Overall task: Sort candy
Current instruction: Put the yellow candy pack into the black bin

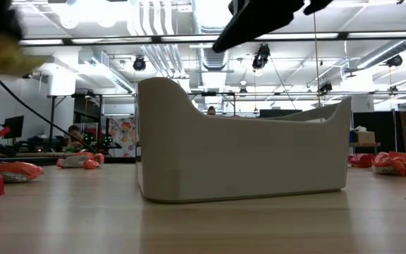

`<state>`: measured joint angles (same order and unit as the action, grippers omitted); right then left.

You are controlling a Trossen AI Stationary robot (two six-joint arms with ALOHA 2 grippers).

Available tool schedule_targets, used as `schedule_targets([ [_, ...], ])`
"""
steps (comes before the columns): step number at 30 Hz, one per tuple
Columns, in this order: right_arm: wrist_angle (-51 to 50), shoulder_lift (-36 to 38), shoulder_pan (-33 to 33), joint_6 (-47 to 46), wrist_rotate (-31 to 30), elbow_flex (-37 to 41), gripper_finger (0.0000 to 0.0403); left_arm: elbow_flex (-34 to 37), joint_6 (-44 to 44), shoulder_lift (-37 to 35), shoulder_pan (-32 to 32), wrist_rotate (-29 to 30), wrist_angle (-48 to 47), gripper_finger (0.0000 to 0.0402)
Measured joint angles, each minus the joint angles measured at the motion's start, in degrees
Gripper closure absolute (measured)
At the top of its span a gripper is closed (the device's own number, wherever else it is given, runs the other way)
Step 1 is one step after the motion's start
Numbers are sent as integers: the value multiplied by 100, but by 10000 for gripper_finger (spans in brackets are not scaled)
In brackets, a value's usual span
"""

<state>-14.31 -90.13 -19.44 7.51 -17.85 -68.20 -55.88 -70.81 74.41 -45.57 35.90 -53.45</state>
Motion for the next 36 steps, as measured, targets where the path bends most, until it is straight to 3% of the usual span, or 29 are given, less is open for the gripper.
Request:
schedule_targets([
  [3,861,-2,9,186,-7,288,314,-65,1277,-188,41,1104,429,402],
  [9,2970,-2,11,721,-17,796,314,-65,3792,-373,418,2503,1332,401],
  [13,4334,-2,31,626,-18,1052,314,-65,4358,-244,791,3756,1540,401],
  [16,4945,-2,97,299,-198,1141,314,-65,4282,-28,1114,4245,1574,401],
  [23,4881,-2,414,-78,-1226,1149,314,-63,3607,764,1864,4469,2345,401],
  [29,4660,-2,750,-744,-1152,1149,300,-61,3579,1275,2259,4132,2393,401],
  [36,4490,-213,1188,-1277,-311,1149,258,-61,3795,1370,2397,3809,2963,401],
])
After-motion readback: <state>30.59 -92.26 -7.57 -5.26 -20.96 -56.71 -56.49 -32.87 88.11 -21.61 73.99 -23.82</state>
